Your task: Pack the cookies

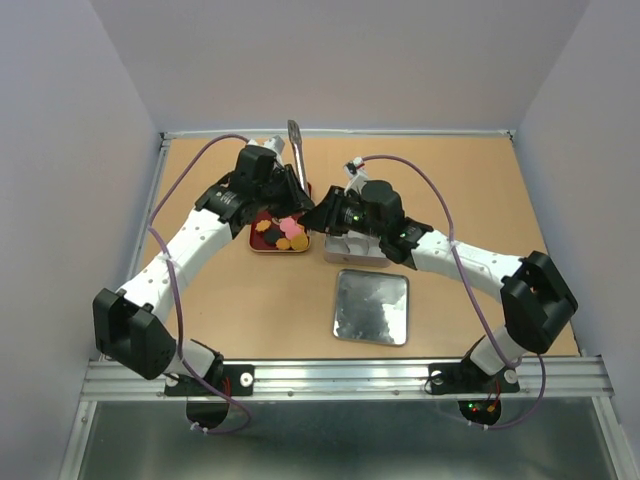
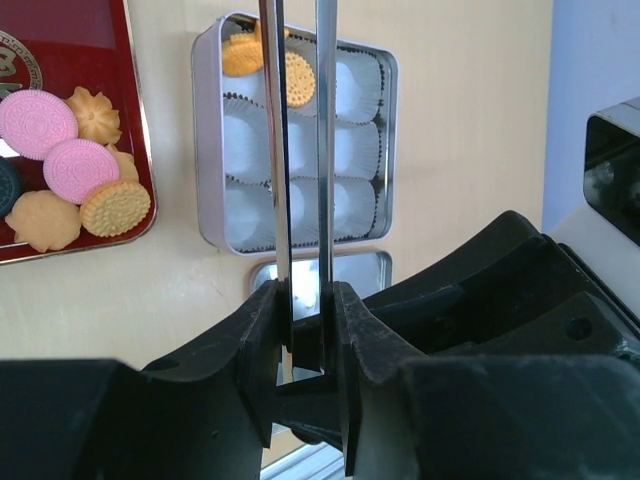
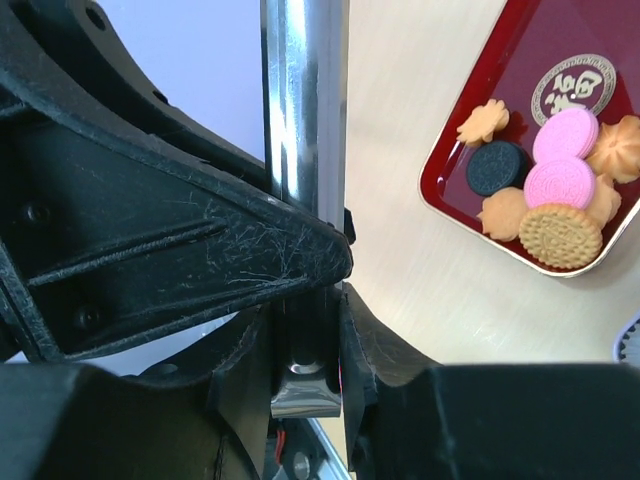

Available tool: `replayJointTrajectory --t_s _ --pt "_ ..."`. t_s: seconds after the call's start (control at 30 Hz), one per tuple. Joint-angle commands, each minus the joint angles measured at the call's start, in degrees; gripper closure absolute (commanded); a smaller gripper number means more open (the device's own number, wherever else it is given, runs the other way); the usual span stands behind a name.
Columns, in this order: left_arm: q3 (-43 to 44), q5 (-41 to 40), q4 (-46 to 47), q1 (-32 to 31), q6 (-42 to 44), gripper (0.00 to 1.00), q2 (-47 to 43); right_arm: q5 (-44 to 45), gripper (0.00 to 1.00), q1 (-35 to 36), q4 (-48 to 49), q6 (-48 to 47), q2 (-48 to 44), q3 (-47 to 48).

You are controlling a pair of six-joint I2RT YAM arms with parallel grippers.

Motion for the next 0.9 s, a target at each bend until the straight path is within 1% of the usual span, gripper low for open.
replayJointTrajectory --t_s 0.0,0.07,0.13,0.23,0.27,0.3,0.33,0.4,0.47,0.53,0.57,0.6,0.63,0.73,0.77,0.87 --pt "-3.5 -4.3 4.7 -0.7 -3.3 0.7 -3.3 -1.2 1.0 0.3 6.9 3.0 -1.8 1.1" --pt "-4.4 -6.6 5.3 -1.7 -3.8 0.65 -3.5 -1.5 1.0 0.2 7.4 4.1 -2.0 1.2" --pt "-5.1 -8.0 5.3 -2.0 -4.4 0.56 -3.7 -1.9 0.99 0.3 8.1 6.0 -2.3 1.5" --pt "-6.1 -8.7 6.3 -2.2 -4.9 0.45 -4.0 -2.2 0.99 0.2 9.2 7.7 -2.7 1.7" --pt "-6.3 -8.8 6.4 -2.2 -5.0 0.43 -4.0 -2.3 1.0 0.2 9.5 8.0 -2.8 1.8" --pt "-6.6 -9.1 6.7 -2.4 -5.1 0.36 -4.0 -2.4 1.0 0.2 9.6 8.5 -2.9 2.0" --pt "-6.6 -9.0 6.9 -2.5 -5.3 0.34 -4.0 -2.5 1.0 0.3 9.6 8.7 -2.9 2.0" --pt "-7.0 -9.2 7.3 -2.8 -5.5 0.35 -3.9 -2.6 1.0 0.2 9.8 9.1 -3.0 2.0" --pt "-7.3 -9.3 7.5 -2.9 -5.7 0.38 -4.0 -2.7 1.0 0.2 10.0 9.6 -3.0 1.6" --pt "-7.2 -9.5 7.7 -3.2 -5.9 0.46 -4.1 -2.5 1.0 0.2 10.3 9.8 -3.1 1.4" --pt "-7.2 -9.7 7.6 -3.3 -5.9 0.54 -4.3 -2.4 1.0 0.3 10.6 9.9 -3.1 1.0" --pt "-7.0 -9.8 7.6 -3.4 -5.9 0.57 -4.3 -2.1 0.99 0.2 10.6 10.0 -3.1 0.8" --pt "-6.7 -10.1 7.5 -3.5 -5.9 0.59 -4.3 -1.9 1.0 0.2 10.6 10.0 -3.1 0.7" --pt "-5.7 -11.1 5.9 -3.8 -5.7 0.58 -4.4 -1.3 1.0 0.3 10.3 10.1 -2.8 0.1" --pt "-4.7 -11.5 4.8 -3.9 -5.4 0.53 -4.3 -1.1 0.99 0.2 10.1 10.1 -2.6 -0.2" --pt "-3.1 -12.0 3.2 -4.2 -4.9 0.48 -3.7 -0.6 0.99 0.2 10.0 10.4 -2.3 -0.7"
